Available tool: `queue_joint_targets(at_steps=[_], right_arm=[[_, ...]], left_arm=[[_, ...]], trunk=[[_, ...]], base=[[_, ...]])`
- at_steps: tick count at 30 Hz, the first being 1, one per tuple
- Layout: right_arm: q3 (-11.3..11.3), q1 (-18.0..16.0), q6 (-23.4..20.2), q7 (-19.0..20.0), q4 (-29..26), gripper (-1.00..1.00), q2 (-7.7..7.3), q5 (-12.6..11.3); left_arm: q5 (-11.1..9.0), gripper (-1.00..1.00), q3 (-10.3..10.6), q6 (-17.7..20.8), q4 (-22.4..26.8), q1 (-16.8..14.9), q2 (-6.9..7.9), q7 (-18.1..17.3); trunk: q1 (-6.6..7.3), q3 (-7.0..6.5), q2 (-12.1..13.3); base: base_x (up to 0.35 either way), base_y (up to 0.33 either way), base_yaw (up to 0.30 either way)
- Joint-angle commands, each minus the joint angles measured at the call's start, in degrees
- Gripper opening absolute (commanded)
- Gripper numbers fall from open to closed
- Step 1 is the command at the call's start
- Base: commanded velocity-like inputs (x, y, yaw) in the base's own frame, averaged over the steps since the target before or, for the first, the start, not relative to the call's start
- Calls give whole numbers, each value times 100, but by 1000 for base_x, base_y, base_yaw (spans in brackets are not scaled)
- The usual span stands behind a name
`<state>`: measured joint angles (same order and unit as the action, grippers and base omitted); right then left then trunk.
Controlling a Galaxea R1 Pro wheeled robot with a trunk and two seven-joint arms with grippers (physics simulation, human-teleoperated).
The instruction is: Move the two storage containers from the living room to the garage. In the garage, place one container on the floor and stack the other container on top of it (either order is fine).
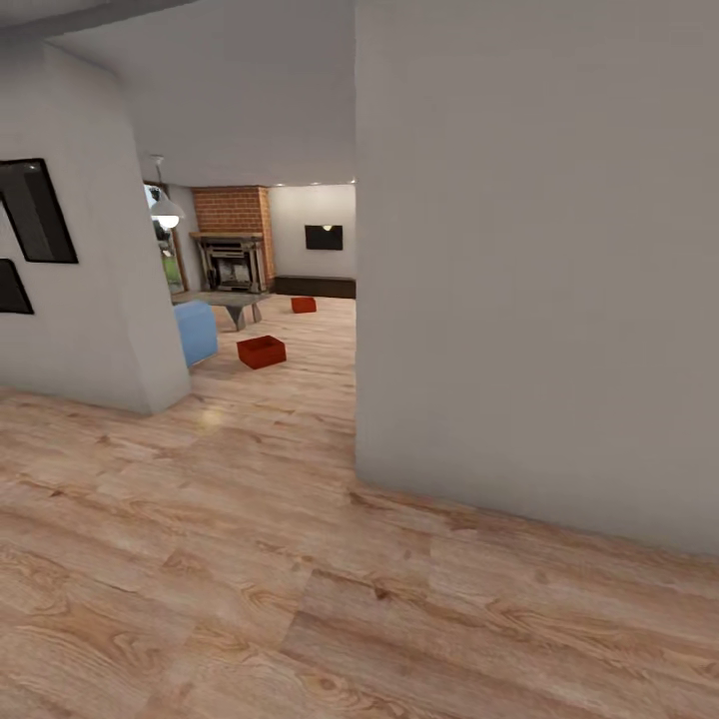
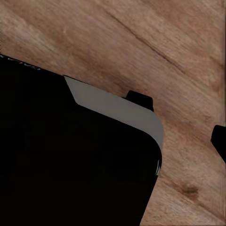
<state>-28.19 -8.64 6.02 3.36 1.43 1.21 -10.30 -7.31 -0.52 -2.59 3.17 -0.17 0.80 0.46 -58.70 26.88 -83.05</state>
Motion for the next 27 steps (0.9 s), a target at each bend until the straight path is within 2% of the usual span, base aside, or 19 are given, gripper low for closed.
queue_joint_targets(at_steps=[1,20,27], right_arm=[[-37,-6,31,25,15,100,0,-61],[-39,-6,27,25,15,100,2,-61],[-46,-6,23,25,15,100,-7,-60]], left_arm=[[-45,100,0,-13,-1,-1,-1,3],[-46,100,0,-13,-1,-1,-2,2],[-43,100,0,-13,-1,-1,-1,3]], trunk=[[-3,5,-2],[-3,5,-2],[-3,5,-2]], base=[[321,0,257],[321,0,265],[321,0,29]])
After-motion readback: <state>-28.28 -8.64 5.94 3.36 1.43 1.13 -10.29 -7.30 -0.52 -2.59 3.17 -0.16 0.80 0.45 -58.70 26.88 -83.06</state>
